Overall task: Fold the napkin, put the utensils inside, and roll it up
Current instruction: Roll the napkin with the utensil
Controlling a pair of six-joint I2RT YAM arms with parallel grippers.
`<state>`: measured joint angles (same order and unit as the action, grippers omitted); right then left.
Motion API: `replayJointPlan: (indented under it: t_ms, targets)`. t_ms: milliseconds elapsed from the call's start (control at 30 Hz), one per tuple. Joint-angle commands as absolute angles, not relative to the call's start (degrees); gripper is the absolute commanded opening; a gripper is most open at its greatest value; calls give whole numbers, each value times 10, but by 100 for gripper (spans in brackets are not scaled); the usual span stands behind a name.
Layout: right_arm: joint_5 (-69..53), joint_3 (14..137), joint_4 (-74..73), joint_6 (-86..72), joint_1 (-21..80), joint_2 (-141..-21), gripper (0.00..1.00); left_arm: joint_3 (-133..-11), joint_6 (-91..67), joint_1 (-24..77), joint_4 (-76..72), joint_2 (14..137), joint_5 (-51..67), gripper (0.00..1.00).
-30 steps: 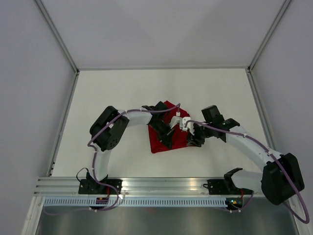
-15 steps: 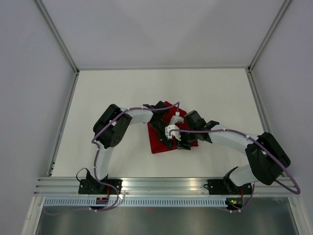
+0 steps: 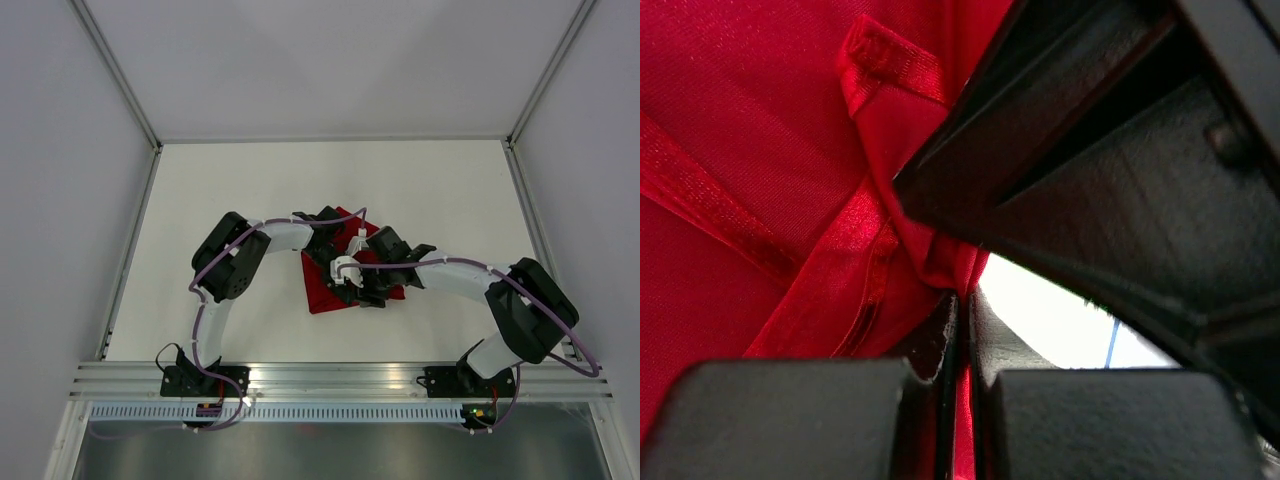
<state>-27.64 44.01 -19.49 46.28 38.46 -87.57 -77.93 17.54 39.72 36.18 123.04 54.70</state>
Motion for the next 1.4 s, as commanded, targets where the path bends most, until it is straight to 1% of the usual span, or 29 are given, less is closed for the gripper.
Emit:
replayJointPlan:
  t_ms: [0,133,233,267,333,367,433,467,533,567,600,633,767,967,1100,1233,1367]
  targets:
    - [-275,474,-182,461,391,-890,59,-789,171,393,366,1245,532,2]
    - [-277,482,-188,461,392,-902,59,-789,171,392,367,1245,532,2]
    - [-284,501,-219,465,392,-922,53,-791,169,390,367,1245,533,2]
    - [-285,507,-231,467,392,-927,49,-791,169,390,367,1245,533,3]
    - [-284,512,-250,471,392,-940,46,-792,167,389,367,1245,537,4]
    - [-284,514,-256,474,393,-947,40,-793,165,388,367,1245,537,4]
    - [-287,516,-265,476,393,-954,36,-795,164,388,367,1245,536,5]
    - [-287,518,-276,477,392,-957,31,-795,163,388,367,1247,538,6]
    - [-291,518,-284,479,391,-965,25,-797,157,385,367,1248,543,10]
    - [-292,516,-288,480,391,-969,20,-797,156,384,367,1249,547,12]
    - [-293,516,-288,480,390,-970,18,-796,152,381,368,1250,552,16]
    - [-294,517,-294,481,391,-973,14,-795,152,380,367,1250,553,19]
    - [-308,527,-310,484,386,-990,7,-780,147,375,355,1239,545,22]
    - [-329,550,-338,490,368,-1020,4,-757,103,355,334,1221,572,25]
    - [-335,565,-352,494,355,-1036,2,-715,61,337,279,1187,584,25]
    - [-345,585,-379,501,349,-1052,1,-675,19,320,205,1148,562,25]
    - [-353,613,-402,509,345,-1080,1,-648,-16,312,171,1114,541,26]
